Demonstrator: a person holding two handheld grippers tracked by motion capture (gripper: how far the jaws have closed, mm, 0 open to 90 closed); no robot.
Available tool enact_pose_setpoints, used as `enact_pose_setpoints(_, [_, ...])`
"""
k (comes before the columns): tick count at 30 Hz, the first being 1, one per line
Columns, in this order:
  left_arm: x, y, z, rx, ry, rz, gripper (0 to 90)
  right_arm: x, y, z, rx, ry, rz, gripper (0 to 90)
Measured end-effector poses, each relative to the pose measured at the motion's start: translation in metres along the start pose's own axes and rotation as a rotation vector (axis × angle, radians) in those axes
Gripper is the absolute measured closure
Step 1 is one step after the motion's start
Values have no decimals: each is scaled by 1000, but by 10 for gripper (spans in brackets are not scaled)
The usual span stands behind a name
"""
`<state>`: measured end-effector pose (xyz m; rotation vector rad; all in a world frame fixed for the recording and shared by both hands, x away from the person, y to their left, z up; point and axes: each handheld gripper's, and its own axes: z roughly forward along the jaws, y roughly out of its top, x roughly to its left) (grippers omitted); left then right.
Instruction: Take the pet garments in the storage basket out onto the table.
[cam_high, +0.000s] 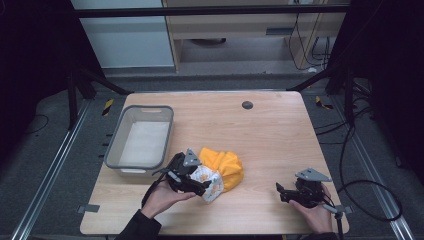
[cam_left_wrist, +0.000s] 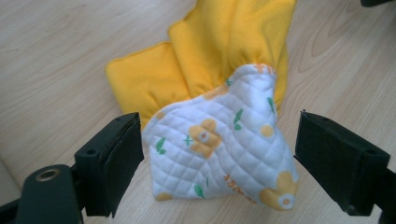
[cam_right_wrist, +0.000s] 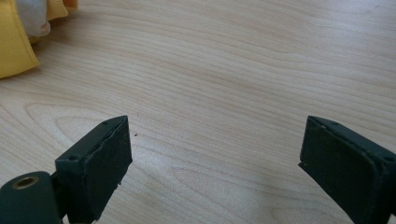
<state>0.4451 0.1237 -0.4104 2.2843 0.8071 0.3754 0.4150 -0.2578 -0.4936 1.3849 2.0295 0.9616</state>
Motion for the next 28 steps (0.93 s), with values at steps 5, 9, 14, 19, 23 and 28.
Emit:
enact_pose_setpoints(5, [0,-10,-9,-60,30,-27,137,0,0,0,-1,-1,0,87])
enact_pose_setpoints(9, [1,-21,-17,-107,50,-46,133,0,0,0,-4,-1,0,84])
enact_pose_setpoints(14, [5,-38,-25,-133,68,-58,132,1,-1,0,-4,-1,-3,82])
enact_pose_setpoints(19, [11,-59,-31,-154,84,-80,133,1,-1,0,-5,0,-3,80])
enact_pose_setpoints(23, [14,-73,-35,-152,88,-99,133,1,-1,0,-3,1,-1,77])
enact_pose_setpoints(28, [17,-85,-38,-157,96,-101,133,1,-1,1,-2,-2,-12,76])
